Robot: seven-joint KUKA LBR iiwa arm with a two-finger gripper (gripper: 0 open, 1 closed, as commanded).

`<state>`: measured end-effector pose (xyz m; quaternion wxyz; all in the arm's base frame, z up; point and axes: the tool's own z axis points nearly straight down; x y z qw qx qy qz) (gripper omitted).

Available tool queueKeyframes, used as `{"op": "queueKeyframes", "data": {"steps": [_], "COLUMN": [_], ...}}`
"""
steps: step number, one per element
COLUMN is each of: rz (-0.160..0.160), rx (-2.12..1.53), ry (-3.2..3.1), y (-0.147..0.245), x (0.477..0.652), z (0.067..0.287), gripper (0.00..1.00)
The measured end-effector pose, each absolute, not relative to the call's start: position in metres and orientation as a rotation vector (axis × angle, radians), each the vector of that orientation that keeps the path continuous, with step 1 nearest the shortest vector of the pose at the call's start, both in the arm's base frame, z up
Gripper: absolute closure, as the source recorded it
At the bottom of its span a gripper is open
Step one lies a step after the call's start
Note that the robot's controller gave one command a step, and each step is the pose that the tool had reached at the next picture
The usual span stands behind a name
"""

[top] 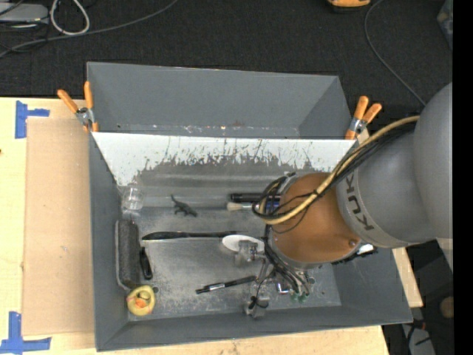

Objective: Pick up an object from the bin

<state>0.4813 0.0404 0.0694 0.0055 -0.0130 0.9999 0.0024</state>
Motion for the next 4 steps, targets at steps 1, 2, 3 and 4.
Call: {"op": "queueKeyframes", "data": {"steps": [1,2,3,4], "rz": [0.008,0.008,0.008,0.008], "rx": [-0.025,-0.025,-0.023,-0.019], "ry": [3.134,3.134,3.134,3.138], "y": [0.041,0.041,0.041,0.041], "x": [0.481,0.481,0.481,0.480], "z": [0.069,0.069,0.069,0.090], "gripper": [1.00,1.00,1.00,1.00]}}
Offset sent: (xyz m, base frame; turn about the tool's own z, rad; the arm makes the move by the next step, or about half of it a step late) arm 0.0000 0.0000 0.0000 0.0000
